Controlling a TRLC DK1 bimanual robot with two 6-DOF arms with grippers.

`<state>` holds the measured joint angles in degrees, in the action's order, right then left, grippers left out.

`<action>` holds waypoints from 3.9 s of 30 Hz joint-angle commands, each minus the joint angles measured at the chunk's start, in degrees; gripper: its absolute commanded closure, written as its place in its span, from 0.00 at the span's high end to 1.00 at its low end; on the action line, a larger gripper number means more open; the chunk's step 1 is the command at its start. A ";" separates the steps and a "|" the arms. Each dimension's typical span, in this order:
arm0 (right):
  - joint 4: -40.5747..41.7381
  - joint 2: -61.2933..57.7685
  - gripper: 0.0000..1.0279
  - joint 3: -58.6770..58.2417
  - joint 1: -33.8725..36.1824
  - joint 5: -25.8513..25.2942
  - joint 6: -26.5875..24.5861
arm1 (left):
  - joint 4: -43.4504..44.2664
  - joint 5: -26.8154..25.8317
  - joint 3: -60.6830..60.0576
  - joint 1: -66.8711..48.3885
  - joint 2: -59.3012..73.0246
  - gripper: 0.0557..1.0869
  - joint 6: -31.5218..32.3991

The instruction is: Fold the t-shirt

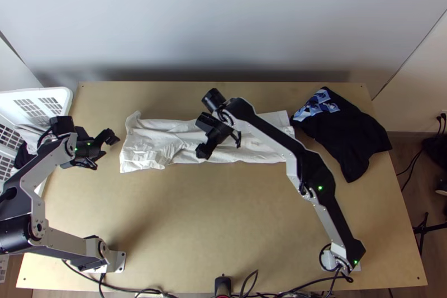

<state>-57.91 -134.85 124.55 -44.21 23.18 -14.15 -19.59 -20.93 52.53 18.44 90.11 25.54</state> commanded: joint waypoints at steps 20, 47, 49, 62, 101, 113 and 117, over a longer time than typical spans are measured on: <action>0.78 -5.43 0.94 3.50 -0.44 -1.56 1.41 | 12.12 -29.26 1.17 -0.24 12.81 0.95 12.60; 0.78 -5.08 0.94 4.82 2.98 -3.32 2.46 | 18.01 -28.47 0.99 -3.41 -0.19 0.04 14.10; 0.78 -4.46 0.94 4.65 3.78 -3.32 2.73 | 14.67 -28.38 3.10 -3.06 -1.16 0.04 13.75; 4.38 7.76 0.94 -8.98 10.63 -3.23 2.99 | 2.46 -27.76 6.18 7.40 -0.02 0.04 1.00; 13.17 31.14 0.94 -36.92 26.89 -4.28 3.17 | -3.87 -15.63 37.20 -35.75 13.25 0.04 10.23; 13.26 36.15 0.94 -41.67 33.13 -4.28 2.64 | -0.18 -12.73 49.51 -46.12 28.81 0.04 13.48; 13.61 38.61 0.94 -44.92 35.42 -4.28 2.29 | 0.17 -11.15 56.54 -49.55 35.49 0.04 14.54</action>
<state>-44.62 -99.66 83.77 -12.29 18.90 -11.42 -20.84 -34.28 99.79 -25.41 115.94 38.50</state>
